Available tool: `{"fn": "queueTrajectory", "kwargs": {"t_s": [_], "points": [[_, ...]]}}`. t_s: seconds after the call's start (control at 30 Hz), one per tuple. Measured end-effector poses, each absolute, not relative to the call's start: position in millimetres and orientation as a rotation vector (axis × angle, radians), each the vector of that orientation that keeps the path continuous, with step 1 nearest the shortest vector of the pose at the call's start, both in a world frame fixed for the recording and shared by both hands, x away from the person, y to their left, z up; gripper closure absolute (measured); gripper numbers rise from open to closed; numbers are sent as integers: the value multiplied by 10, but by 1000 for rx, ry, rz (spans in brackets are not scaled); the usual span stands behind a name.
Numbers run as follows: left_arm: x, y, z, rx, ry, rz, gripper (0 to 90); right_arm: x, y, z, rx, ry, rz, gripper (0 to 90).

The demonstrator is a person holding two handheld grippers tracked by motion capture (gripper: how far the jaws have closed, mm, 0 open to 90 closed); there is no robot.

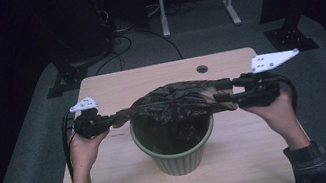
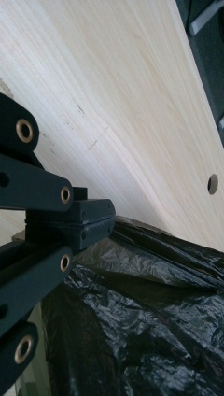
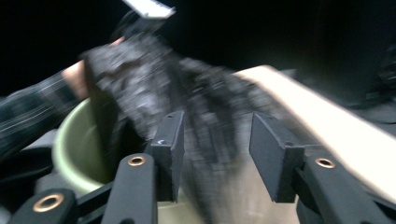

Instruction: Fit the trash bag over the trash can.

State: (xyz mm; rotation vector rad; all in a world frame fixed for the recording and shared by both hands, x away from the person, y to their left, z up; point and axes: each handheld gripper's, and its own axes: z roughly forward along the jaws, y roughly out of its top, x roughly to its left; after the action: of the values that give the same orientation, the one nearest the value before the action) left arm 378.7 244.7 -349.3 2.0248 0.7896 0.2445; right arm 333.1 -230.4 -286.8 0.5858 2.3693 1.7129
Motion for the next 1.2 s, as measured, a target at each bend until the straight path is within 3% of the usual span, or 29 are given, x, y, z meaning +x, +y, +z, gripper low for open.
{"fn": "queueTrajectory", "kwargs": {"t_s": [0.07,0.2,0.4,0.6,0.83,1.2], "points": [[3776,2447,-3493,2021,782,234,900,3334,-2204,-2955,559,2430,1713,568],[3710,2455,-3485,2015,772,235,900,3295,-2123,-3094,493,2494,1646,896],[3495,2504,-3477,2008,747,247,900,2892,-2294,-3130,391,2465,1735,900],[3319,2510,-3562,2017,730,249,900,2508,-2365,-3401,363,2535,1705,900],[3285,2531,-3627,2000,730,228,900,2445,-2188,-3806,354,2683,1678,900],[3364,2617,-3673,2000,797,262,900,2426,-1790,-4025,270,2813,1612,900]]}}
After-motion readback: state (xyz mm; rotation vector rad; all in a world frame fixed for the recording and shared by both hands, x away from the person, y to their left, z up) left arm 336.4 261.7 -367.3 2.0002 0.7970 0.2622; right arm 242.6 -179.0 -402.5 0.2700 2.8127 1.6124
